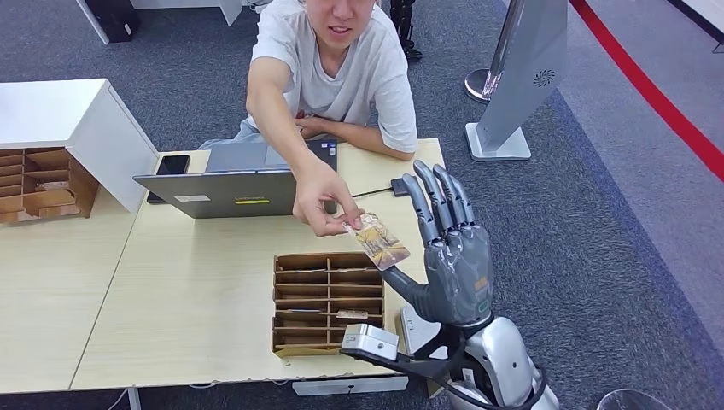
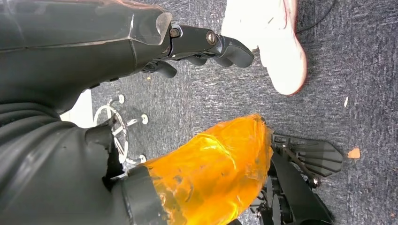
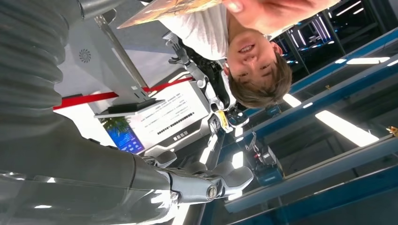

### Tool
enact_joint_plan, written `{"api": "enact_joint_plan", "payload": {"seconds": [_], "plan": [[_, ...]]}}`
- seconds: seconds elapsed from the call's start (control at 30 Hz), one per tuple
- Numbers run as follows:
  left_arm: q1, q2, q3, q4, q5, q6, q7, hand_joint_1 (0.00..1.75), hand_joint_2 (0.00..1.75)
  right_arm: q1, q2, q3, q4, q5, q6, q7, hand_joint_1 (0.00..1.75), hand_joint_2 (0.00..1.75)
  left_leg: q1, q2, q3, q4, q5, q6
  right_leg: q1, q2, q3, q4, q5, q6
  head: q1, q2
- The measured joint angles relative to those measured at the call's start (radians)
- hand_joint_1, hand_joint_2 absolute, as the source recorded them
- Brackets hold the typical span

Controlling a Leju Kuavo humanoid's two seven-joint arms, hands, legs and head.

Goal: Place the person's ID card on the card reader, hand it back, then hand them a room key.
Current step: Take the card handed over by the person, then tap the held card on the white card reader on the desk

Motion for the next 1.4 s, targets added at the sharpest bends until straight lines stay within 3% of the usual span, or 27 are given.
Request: {"api": "enact_joint_plan", "payload": {"seconds": [0.1, 0.13, 0.27, 0.3, 0.53, 1.4], "plan": [[0.000, 0.000, 0.000, 0.000, -0.005, 0.002, 0.003, 0.00, 0.00, -0.004, 0.000, 0.000, 0.001, 0.003, 0.000, 0.000, 0.00, 1.75, 0.000, 0.000, 0.000, 0.000, 0.000, 0.000, 0.000, 0.000, 0.000, 0.000, 0.000, 0.000, 0.000, 0.000], [0.000, 0.000, 0.000, 0.000, -0.010, 0.006, 0.007, 0.00, 0.00, -0.005, 0.000, 0.000, 0.002, 0.004, 0.000, 0.000, 0.10, 1.75, 0.000, 0.000, 0.000, 0.000, 0.000, 0.000, 0.000, 0.000, 0.000, 0.000, 0.000, 0.000, 0.000, 0.000], [0.000, 0.000, 0.000, 0.000, -0.032, 0.027, 0.027, 0.00, 0.00, -0.008, 0.000, 0.008, 0.003, 0.008, 0.000, 0.001, 1.65, 1.75, 0.000, 0.000, 0.000, 0.000, 0.000, 0.000, 0.000, 0.000, 0.000, 0.000, 0.000, 0.000, 0.000, 0.000], [-0.001, 0.000, 0.000, 0.000, -0.033, 0.029, 0.023, 0.00, 0.00, -0.008, 0.000, 0.010, 0.003, 0.009, 0.000, 0.002, 1.72, 1.75, 0.000, 0.000, 0.000, 0.000, 0.000, 0.000, 0.000, 0.000, 0.000, 0.000, 0.000, 0.000, 0.000, 0.000], [-0.006, 0.000, 0.000, 0.000, -0.034, 0.012, -0.015, 0.00, 0.00, -0.008, 0.000, 0.015, 0.007, 0.012, 0.004, 0.003, 1.75, 1.75, 0.000, 0.000, 0.000, 0.000, 0.000, 0.000, 0.000, 0.000, 0.000, 0.000, 0.000, 0.000, 0.000, 0.000], [-0.009, -0.012, 0.004, 0.000, -0.067, 0.036, 0.022, 0.00, 0.00, 0.015, -0.001, 0.020, 0.002, -0.083, 0.016, -0.016, 1.75, 1.75, 0.000, 0.000, 0.000, 0.000, 0.000, 0.000, 0.000, 0.000, 0.000, 0.000, 0.000, 0.000, 0.000, 0.000]]}}
